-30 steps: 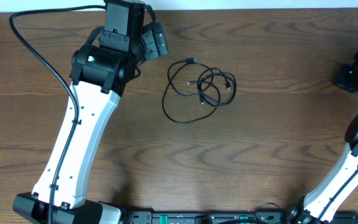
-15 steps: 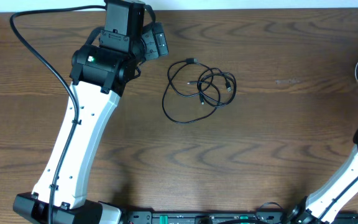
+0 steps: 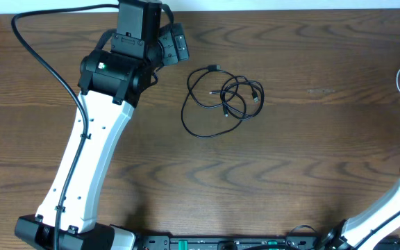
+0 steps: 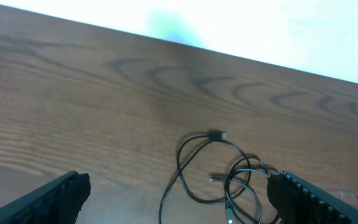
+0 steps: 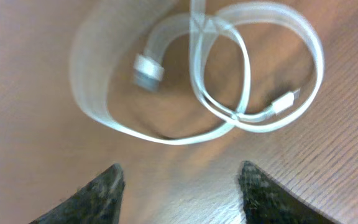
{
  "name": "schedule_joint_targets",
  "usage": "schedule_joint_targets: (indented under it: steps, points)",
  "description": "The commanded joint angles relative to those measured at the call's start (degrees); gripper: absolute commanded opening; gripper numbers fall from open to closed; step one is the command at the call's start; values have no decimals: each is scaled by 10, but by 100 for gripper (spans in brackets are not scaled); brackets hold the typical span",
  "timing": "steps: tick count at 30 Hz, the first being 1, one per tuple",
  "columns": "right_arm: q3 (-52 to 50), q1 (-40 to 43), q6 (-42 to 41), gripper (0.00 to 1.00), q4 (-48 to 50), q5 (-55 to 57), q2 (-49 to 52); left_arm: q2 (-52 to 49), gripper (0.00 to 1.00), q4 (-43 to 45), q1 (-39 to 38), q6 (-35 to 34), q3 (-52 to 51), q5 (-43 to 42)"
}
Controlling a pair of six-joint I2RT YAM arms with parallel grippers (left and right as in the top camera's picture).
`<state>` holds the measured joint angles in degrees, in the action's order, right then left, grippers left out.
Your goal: Untangle cables
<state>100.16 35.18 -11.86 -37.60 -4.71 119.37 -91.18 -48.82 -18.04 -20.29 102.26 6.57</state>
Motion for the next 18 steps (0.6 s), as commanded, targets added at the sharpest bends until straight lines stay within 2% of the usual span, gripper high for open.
schedule_joint_targets:
  steps: [1,6,9,14,18]
  points:
    - [23,-16,26,63,-12,-83,-78,24,96,7,6,21,4,6]
    - [23,-62,44,66,-48,-195,-107,55,96,15,29,19,4,5]
    - [23,-112,39,64,-67,-247,-105,70,96,0,47,-14,4,5]
    - [22,-235,35,63,-111,-233,-96,70,97,-50,58,-40,3,5]
    - [22,-322,36,63,-164,-169,-77,54,96,-92,58,-40,3,1]
